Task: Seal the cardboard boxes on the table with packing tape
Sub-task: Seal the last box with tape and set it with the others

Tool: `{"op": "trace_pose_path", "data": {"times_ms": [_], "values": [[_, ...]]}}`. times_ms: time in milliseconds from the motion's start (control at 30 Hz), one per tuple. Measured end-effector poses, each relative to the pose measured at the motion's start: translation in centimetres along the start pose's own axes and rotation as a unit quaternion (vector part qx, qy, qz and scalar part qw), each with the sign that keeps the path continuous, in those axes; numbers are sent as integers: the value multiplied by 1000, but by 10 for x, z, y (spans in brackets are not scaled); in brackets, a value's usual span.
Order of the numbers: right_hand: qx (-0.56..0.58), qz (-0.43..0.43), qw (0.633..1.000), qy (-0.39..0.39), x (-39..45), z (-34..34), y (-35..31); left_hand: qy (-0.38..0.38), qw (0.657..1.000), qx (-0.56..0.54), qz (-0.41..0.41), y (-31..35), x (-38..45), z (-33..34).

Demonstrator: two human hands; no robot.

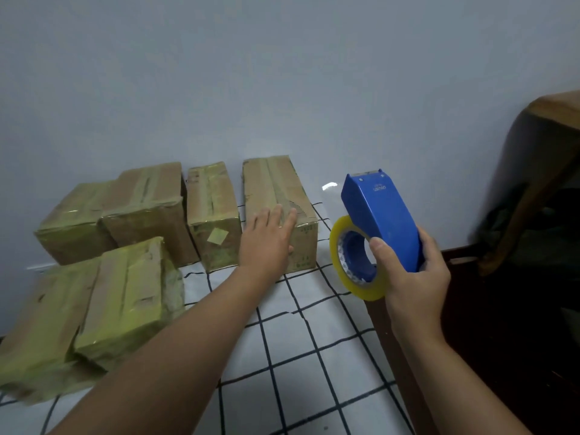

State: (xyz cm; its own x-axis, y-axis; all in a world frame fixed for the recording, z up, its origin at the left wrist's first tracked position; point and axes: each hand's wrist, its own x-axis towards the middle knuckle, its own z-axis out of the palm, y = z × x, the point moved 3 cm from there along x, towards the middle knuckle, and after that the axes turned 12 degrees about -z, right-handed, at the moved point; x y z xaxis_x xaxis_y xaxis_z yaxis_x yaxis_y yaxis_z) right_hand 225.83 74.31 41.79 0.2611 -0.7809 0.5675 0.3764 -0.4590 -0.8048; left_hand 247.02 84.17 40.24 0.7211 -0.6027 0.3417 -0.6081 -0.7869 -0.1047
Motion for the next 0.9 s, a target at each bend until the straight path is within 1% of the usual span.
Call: {"op": "trace_pose_path", "data": {"times_ms": [67,167,200,233,267,300,333,367,400,467,500,533,567,667,700,800,900], "values": [[-2,4,1000,-8,-3,2,1,-11,1000,-4,-3,0,-2,1],[0,5,1000,-19,-6,3,-4,-77,996,-53,-6,-3,0,-7],[3,8,1000,-21,-7,2,-6,-94,992,-89,-13,-3,-1,-15],[6,14,1000,-21,-9,1,-10,-90,985,-144,-28,-3,-4,-28],[8,19,1000,-22,-11,-1,-14,-66,971,-222,-56,-4,-7,-41],[9,23,999,-25,-13,-3,-19,-38,944,-316,-91,-6,-12,-57],[8,27,999,-33,-16,-6,-24,-36,900,-413,-131,-7,-20,-71],[6,28,999,-42,-20,-9,-29,-65,846,-500,-171,-8,-27,-83],[6,27,998,-54,-24,-12,-35,-118,790,-566,-202,-9,-35,-93],[4,25,996,-85,-34,-19,-46,-249,691,-636,-237,-11,-53,-106],[3,24,994,-103,-40,-22,-52,-300,654,-652,-240,-13,-62,-112],[3,23,993,-119,-46,-24,-58,-336,630,-658,-240,-16,-71,-115],[4,20,991,-133,-53,-27,-64,-357,615,-662,-237,-20,-80,-120],[16,14,987,-162,-72,-33,-82,-381,602,-664,-225,-32,-107,-134],[20,12,985,-172,-78,-34,-87,-388,603,-663,-215,-35,-116,-138],[25,12,979,-200,-94,-36,-99,-386,632,-646,-186,-44,-137,-149],[22,6,973,-230,-107,-35,-108,-359,670,-617,-203,-53,-153,-158]]}}
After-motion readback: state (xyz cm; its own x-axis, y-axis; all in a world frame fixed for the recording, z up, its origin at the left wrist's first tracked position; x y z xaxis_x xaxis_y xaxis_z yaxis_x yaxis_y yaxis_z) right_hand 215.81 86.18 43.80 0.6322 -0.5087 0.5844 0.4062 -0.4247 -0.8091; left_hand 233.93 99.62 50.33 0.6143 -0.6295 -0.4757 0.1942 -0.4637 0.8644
